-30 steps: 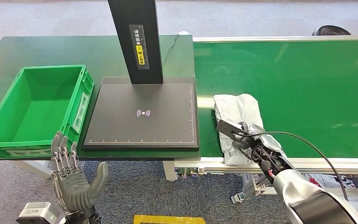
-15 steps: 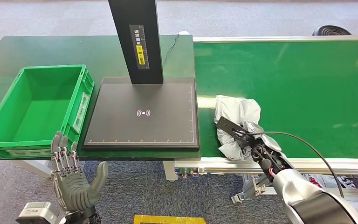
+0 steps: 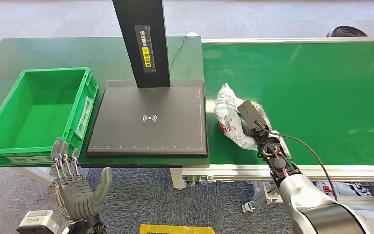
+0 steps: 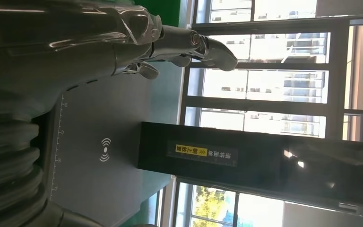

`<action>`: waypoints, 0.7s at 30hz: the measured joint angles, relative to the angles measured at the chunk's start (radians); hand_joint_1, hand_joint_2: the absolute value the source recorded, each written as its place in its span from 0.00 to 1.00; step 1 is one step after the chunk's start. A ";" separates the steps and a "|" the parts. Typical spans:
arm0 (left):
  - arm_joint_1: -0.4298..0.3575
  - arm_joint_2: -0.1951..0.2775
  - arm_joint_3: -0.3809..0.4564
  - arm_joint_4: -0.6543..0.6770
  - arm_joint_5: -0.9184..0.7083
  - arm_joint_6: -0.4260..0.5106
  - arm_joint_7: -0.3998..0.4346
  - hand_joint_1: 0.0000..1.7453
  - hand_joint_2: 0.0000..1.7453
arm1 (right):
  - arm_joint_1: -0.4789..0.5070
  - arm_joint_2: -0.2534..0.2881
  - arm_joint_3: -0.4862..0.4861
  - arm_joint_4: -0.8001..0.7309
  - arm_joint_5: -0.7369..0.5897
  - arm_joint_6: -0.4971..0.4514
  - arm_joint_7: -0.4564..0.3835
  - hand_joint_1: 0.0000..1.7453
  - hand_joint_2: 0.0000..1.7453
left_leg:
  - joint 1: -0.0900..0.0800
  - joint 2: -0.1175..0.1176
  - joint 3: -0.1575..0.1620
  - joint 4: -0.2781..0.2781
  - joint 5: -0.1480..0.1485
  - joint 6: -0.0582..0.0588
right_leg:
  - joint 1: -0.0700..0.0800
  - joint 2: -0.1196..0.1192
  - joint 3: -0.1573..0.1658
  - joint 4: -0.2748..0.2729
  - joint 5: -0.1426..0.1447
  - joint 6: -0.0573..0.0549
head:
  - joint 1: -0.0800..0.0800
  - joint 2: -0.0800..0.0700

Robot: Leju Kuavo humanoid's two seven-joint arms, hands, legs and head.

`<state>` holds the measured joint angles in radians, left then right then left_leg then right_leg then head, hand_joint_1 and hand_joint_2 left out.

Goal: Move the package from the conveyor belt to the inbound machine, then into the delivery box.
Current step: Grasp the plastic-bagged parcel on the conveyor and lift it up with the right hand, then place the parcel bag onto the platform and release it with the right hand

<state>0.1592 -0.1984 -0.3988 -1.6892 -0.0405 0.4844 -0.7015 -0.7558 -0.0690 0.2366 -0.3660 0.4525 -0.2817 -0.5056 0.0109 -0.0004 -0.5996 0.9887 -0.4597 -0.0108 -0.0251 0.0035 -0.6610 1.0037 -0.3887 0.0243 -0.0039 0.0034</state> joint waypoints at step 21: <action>-0.029 0.002 -0.002 0.037 0.016 -0.015 0.000 0.00 1.00 | 0.185 0.149 -0.086 -0.591 -0.148 0.047 -0.169 1.00 1.00 | 0.000 0.000 0.000 0.000 0.000 0.000 | 0.000 0.000 -0.001 0.000 0.000 0.000 | 0.000 0.000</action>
<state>0.1306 -0.1963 -0.4007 -1.6524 -0.0249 0.4698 -0.7015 -0.5713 0.0800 0.1501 -0.9571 0.3045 -0.2352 -0.6744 0.0107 -0.0005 -0.5998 0.9885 -0.4594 -0.0105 -0.0251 0.0032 -0.6616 1.0036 -0.3890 0.0242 -0.0034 0.0034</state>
